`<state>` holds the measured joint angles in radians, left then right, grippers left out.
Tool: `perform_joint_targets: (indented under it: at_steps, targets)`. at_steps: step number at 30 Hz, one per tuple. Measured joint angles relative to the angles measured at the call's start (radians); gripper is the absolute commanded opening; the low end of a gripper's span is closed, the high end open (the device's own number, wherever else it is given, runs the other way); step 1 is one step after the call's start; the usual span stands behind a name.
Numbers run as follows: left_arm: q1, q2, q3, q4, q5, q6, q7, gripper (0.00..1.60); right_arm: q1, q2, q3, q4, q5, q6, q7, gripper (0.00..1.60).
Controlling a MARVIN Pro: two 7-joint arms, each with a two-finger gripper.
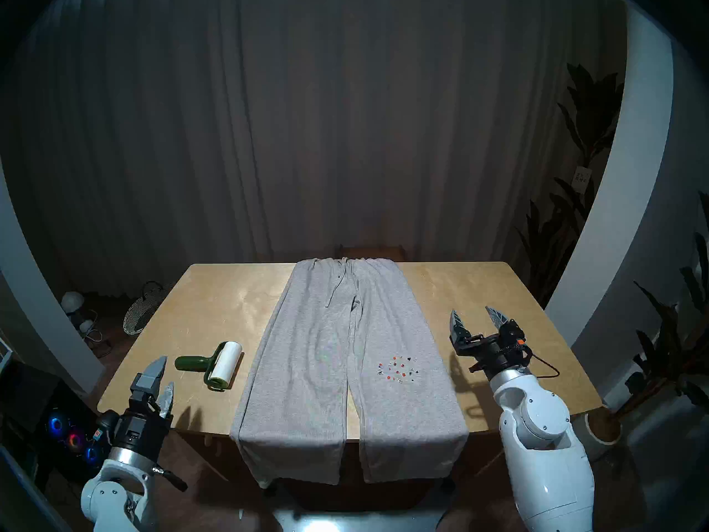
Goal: Remove lint and debris from pants with a lint roller
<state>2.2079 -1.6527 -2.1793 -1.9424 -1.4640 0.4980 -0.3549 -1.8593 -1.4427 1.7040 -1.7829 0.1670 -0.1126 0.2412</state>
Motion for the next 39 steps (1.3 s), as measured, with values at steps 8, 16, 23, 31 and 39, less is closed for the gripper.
perform_joint_targets:
  at_steps: [8,16,23,31,39]
  targets:
    - [-0.024,0.092,-0.032,0.086,-0.086,0.160,-0.033,1.60,-0.021,0.044,0.022,0.007,0.011,-0.082,0.089,1.60]
    - [-0.065,0.141,-0.041,0.091,-0.129,0.229,0.062,1.60,-0.021,0.051,0.044,0.024,0.024,-0.132,0.105,1.60]
    - [-0.123,0.133,-0.047,0.091,-0.170,0.197,0.218,1.60,-0.015,0.036,0.060,0.035,0.016,-0.168,0.072,1.60]
    - [-0.166,0.099,-0.038,0.094,-0.219,0.140,0.402,1.60,-0.012,0.027,0.072,0.050,-0.002,-0.207,0.052,1.60]
    - [-0.188,0.083,0.013,0.080,-0.176,0.087,0.532,1.60,-0.008,0.022,0.081,0.057,0.021,-0.210,0.051,1.60]
